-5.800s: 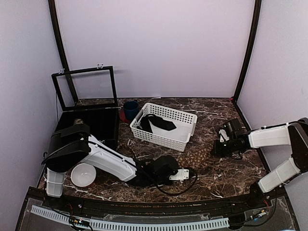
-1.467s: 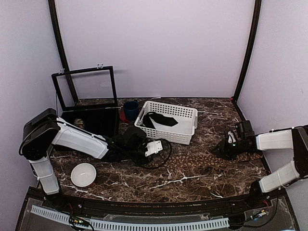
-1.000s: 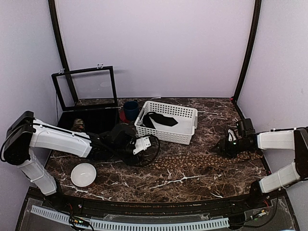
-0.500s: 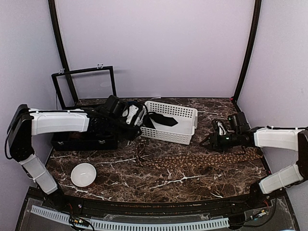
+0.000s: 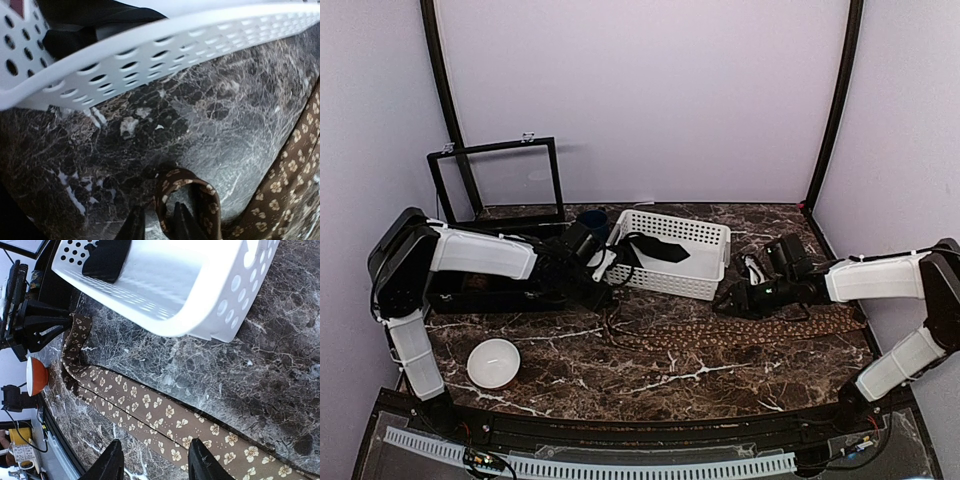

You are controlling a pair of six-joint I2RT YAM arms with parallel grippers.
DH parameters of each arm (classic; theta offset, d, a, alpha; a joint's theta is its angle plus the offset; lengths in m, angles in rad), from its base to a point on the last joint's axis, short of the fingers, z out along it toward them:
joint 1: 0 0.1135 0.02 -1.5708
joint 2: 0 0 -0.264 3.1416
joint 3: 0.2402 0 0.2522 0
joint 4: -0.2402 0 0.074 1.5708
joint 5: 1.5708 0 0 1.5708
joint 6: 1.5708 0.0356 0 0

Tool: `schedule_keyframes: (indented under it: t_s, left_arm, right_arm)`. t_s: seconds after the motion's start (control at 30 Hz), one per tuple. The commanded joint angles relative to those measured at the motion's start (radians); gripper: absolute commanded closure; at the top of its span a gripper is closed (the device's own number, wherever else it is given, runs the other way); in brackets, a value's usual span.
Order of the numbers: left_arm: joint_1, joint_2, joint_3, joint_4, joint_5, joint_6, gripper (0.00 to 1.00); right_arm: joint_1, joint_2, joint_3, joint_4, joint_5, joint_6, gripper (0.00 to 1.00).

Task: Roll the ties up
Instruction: Flatten out the tie at the center of the board.

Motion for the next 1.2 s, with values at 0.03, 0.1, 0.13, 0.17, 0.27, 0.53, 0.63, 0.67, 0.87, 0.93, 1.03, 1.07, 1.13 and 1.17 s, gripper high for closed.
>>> schedule_keyframes:
  t_s: [0.03, 0.1, 0.13, 0.17, 0.27, 0.53, 0.63, 0.67, 0.87, 0.93, 1.03, 1.07, 1.13, 1.17]
  left_arm:
    - [-0.004, -0.034, -0.041, 0.01, 0.003, 0.008, 0.92]
    - [-0.004, -0.092, -0.086, 0.044, 0.006, 0.006, 1.0]
    - [-0.004, -0.123, -0.113, 0.057, 0.001, -0.002, 1.0]
    - [-0.004, -0.168, -0.142, 0.075, 0.001, -0.007, 1.0]
    - [-0.006, -0.287, -0.246, 0.142, -0.001, -0.025, 1.0]
    - [-0.095, -0.541, -0.54, 0.317, -0.026, -0.04, 1.0]
    - [-0.13, -0.572, -0.588, 0.268, -0.045, -0.053, 1.0]
    - [-0.139, -0.579, -0.592, 0.228, -0.058, -0.064, 1.0]
    - [-0.171, -0.717, -0.629, 0.073, -0.116, -0.122, 0.76]
    - [-0.171, -0.776, -0.633, 0.064, -0.112, -0.13, 0.61]
    - [-0.18, -0.814, -0.603, 0.043, -0.102, -0.106, 0.47]
    - [-0.18, -0.806, -0.592, 0.052, -0.078, -0.087, 0.37]
    - [-0.18, -0.743, -0.538, 0.054, -0.045, -0.038, 0.24]
    - [-0.18, -0.696, -0.507, 0.045, -0.031, -0.015, 0.22]
  right_arm:
    - [0.012, 0.008, 0.031, 0.042, 0.017, 0.009, 0.57]
    - [0.015, 0.014, 0.036, 0.047, 0.014, 0.01, 0.59]
    - [0.019, 0.019, 0.039, 0.049, 0.013, 0.011, 0.6]
    - [0.023, 0.024, 0.044, 0.052, 0.01, 0.012, 0.6]
    - [0.043, 0.042, 0.059, 0.067, 0.004, 0.019, 0.61]
    - [0.149, 0.132, 0.146, 0.11, 0.01, 0.037, 0.62]
    - [0.187, 0.184, 0.188, 0.108, 0.014, 0.035, 0.62]
    - [0.197, 0.199, 0.2, 0.108, 0.014, 0.034, 0.63]
    - [0.221, 0.238, 0.235, 0.097, 0.002, 0.022, 0.63]
    - [0.221, 0.234, 0.24, 0.08, 0.001, 0.007, 0.62]
    - [0.22, 0.212, 0.237, 0.049, 0.017, -0.02, 0.6]
    - [0.218, 0.202, 0.233, 0.04, 0.023, -0.026, 0.59]
    - [0.211, 0.182, 0.223, 0.028, 0.023, -0.035, 0.58]
    - [0.206, 0.171, 0.216, 0.025, 0.022, -0.035, 0.57]
